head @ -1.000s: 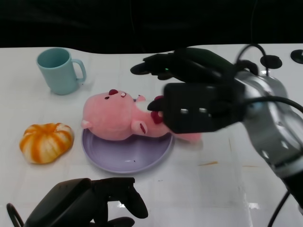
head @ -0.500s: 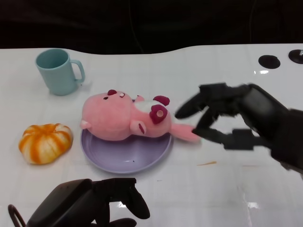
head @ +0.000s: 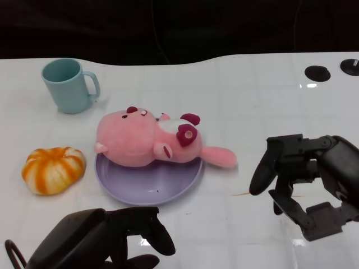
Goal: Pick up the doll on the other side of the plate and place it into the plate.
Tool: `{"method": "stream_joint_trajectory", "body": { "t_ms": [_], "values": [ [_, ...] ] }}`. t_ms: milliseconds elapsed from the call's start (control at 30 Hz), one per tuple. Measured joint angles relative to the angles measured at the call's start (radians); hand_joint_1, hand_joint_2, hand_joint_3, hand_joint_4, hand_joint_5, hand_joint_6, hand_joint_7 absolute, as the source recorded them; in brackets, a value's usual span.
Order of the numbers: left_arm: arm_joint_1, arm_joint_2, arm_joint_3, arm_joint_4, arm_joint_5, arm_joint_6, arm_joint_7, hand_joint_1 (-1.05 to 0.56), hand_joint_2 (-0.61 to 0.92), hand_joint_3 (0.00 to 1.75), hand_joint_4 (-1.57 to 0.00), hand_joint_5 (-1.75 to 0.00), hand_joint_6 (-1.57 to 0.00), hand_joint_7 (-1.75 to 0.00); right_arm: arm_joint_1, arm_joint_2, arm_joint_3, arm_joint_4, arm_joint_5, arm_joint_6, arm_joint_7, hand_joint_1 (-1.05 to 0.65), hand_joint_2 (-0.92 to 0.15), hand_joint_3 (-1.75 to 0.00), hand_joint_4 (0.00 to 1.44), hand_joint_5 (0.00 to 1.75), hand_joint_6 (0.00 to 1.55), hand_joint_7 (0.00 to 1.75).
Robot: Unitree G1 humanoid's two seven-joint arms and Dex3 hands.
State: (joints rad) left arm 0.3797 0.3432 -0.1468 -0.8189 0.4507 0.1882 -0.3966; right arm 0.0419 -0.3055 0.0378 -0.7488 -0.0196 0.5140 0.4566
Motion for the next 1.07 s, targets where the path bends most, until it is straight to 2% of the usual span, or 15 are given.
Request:
{"method": "stream_joint_trajectory", "body": {
  "t_ms": [133, 267, 333, 467, 700, 1067],
  "values": [
    [0.001, 0.006, 0.007, 0.0, -0.013, -0.002, 0.0, -0.23, 0.91, 0.39, -0.58, -1.72, -0.7, -0.95, 0.029, 0.013, -0.005, 0.019, 0.049, -0.002, -0.014, -0.02, -0.36, -1.32, 0.82, 1.61, 0.79, 1.36],
    [0.012, 0.006, 0.008, 0.0, -0.02, -0.007, 0.0, -0.22, 0.91, 0.38, -0.59, -1.73, -0.7, -0.95, 0.038, -0.008, -0.006, 0.132, 0.07, -0.13, 0.02, -0.03, -0.32, -1.35, 0.86, 1.58, 0.81, 1.37],
    [0.016, 0.006, 0.008, 0.0, -0.022, -0.013, 0.0, -0.22, 0.91, 0.37, -0.59, -1.74, -0.7, -0.95, 0.037, -0.024, -0.007, 0.169, 0.073, -0.162, 0.037, 0.0, -0.32, -1.35, 0.85, 1.57, 0.81, 1.36],
    [0.02, 0.006, 0.01, 0.001, -0.023, -0.031, 0.002, -0.22, 0.92, 0.37, -0.59, -1.69, -0.7, -0.95, 0.026, -0.058, 0.003, 0.188, 0.074, -0.165, 0.061, 0.04, -0.35, -1.31, 0.84, 1.58, 0.81, 1.34],
    [0.033, 0.002, 0.031, 0.031, -0.03, -0.085, 0.036, -0.22, 0.92, 0.37, -0.6, -1.7, -0.71, -0.95, 0.025, -0.064, 0.025, 0.206, 0.073, -0.219, 0.066, 0.03, -0.35, -1.3, 0.86, 1.61, 0.83, 1.33],
    [0.045, -0.005, 0.041, 0.071, -0.031, -0.155, 0.058, -0.23, 0.92, 0.38, -0.6, -1.64, -0.7, -0.96, 0.024, -0.076, 0.051, 0.232, 0.073, -0.251, 0.079, 0.02, -0.31, -1.44, 0.86, 1.68, 0.83, 1.41]
  ]
}}
